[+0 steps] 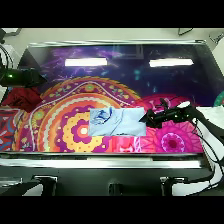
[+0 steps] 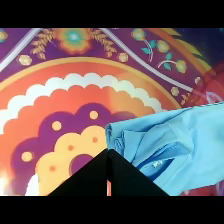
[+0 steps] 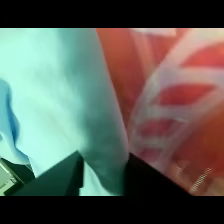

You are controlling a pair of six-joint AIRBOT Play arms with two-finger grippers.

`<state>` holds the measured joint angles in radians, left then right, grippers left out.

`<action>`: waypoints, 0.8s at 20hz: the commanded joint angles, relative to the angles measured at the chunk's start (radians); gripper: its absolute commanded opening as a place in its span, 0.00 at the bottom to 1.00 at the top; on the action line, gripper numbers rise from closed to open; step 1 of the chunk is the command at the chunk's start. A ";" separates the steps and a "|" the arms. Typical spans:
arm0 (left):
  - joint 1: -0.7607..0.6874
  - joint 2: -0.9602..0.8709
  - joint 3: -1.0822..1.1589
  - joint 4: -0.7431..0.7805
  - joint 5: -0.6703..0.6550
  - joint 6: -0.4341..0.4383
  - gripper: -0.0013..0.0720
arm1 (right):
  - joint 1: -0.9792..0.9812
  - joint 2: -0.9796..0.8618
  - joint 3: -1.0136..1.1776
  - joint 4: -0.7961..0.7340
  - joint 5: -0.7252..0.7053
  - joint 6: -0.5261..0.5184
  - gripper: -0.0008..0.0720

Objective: Fold the clothes and pants, and hang the long-sleeved shirts on hangers.

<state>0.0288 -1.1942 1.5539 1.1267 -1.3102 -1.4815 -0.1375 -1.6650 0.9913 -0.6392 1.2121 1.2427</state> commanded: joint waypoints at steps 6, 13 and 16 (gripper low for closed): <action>0.001 0.001 0.001 0.000 -0.003 -0.003 0.06 | -0.003 0.005 0.254 0.127 0.236 -0.103 0.06; 0.001 0.000 0.001 0.000 -0.002 0.002 0.06 | -0.103 0.046 0.906 -0.251 0.332 0.311 0.06; 0.001 0.000 0.001 0.000 -0.002 0.002 0.06 | -0.259 0.048 1.057 -0.253 0.409 0.408 0.06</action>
<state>0.0288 -1.1942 1.5539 1.1271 -1.3132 -1.4830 -0.2844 -1.6211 1.8820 -0.8356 1.5475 1.5101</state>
